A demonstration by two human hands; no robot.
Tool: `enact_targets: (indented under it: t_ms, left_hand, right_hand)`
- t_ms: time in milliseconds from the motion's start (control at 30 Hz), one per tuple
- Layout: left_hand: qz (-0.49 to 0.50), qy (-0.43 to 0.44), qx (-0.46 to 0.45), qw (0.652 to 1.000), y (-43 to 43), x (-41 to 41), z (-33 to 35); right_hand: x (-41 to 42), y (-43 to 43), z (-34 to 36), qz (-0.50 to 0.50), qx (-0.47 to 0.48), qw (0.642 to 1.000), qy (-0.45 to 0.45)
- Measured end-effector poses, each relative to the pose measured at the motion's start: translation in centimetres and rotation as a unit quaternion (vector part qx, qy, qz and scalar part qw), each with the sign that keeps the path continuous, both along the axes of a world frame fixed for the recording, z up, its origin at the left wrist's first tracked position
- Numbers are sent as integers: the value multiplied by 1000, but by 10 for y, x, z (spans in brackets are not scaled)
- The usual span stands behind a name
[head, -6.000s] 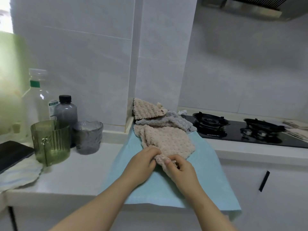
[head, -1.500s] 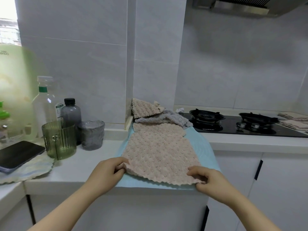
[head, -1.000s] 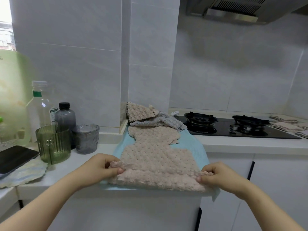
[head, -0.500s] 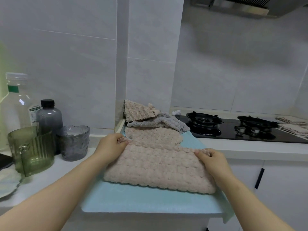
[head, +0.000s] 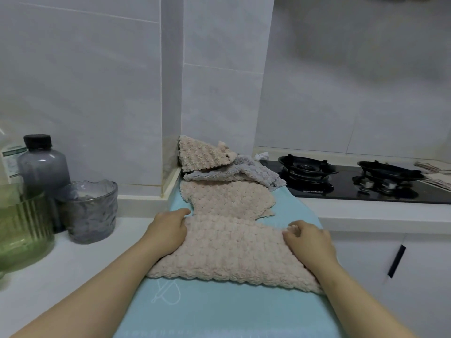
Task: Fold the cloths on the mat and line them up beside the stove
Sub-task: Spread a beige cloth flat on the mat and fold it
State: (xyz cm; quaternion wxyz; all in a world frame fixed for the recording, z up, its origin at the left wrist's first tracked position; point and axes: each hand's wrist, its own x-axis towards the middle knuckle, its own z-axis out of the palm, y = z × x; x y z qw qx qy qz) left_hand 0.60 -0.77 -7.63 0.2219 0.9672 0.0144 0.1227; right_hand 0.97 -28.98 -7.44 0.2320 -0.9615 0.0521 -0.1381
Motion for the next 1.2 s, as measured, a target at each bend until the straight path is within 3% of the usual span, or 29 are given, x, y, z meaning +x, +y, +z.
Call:
enact_targets:
  t_ms: [100,333,567,667,733,867,967,1067,1133,1200]
  left_hand:
    - [9,12,52,999,2,3,-3]
    - [18,17,20,999,4,1,1]
    - [-6,-106,-177,978,3,-14,14]
    - [33,-121,-289,949,3,-10,16]
    - [45,-126,-312,941,2,-6,14]
    - [66,-98,-236,964,4,0,7]
    - [41,-80,-219,971,3,-4,10]
    - [-78,-115,-173,975,2,-13,12]
    - [-197,-80,-140,967,-5,-23,15]
    - [-250,-29,-60,966,-14,-31,14]
  right_hand:
    - [-4,3,4,-14,-44,999,18]
    - [-3,1,2,-23,-45,998,31]
    - [-6,-4,13,73,174,978,-91]
    - [3,-6,34,78,202,964,-153]
    - [11,-3,41,72,195,967,-147]
    - [22,7,31,71,159,984,-42]
    - [21,3,23,57,188,980,9]
    - [12,-9,29,46,197,978,45]
    - [3,-16,35,49,170,980,87]
    - [-5,-19,38,69,157,977,125]
